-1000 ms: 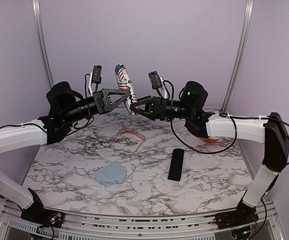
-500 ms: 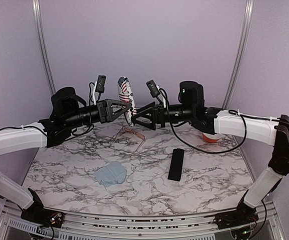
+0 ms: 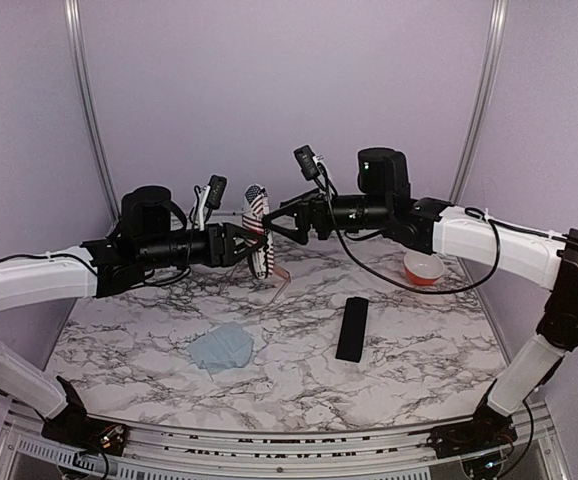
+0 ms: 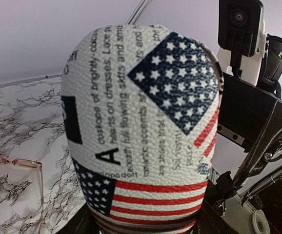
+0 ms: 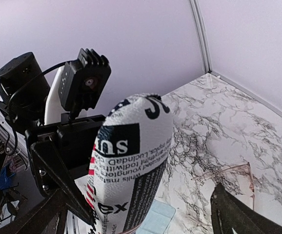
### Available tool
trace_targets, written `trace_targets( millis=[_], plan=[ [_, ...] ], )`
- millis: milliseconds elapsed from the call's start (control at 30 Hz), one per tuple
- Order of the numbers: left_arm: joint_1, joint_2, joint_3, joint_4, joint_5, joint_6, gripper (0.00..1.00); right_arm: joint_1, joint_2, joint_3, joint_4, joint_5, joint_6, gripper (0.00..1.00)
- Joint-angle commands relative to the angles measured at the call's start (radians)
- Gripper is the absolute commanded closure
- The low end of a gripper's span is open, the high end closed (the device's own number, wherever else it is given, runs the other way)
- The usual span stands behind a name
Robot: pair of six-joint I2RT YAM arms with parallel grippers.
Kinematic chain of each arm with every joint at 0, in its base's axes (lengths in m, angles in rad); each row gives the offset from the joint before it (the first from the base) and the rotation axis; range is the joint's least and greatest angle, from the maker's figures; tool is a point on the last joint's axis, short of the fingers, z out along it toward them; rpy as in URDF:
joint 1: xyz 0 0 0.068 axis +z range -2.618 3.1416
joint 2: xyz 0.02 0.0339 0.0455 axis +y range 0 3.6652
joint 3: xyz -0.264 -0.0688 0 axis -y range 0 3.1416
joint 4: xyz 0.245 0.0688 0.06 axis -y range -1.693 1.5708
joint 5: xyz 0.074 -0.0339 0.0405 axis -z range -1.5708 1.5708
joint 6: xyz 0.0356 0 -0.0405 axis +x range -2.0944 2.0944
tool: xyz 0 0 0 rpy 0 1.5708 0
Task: Organize the sunglasses
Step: Open the sunglasses case.
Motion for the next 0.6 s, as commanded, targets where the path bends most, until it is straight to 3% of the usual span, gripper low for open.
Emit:
trace_targets(
  millis=[0, 267, 567],
  plan=[
    [-0.017, 0.033, 0.045, -0.067, -0.075, 0.044, 0.77, -0.002, 0.046, 0.034, -0.022, 0.03, 0.038, 0.0],
    [-0.036, 0.057, 0.07, -0.119, -0.134, 0.061, 0.78, -0.003, 0.083, 0.034, -0.039, 0.113, 0.058, 0.16],
    [-0.037, 0.049, 0.081, -0.145, -0.154, 0.07, 0.79, -0.002, 0.101, 0.01, -0.042, 0.145, 0.048, 0.19]
  ],
)
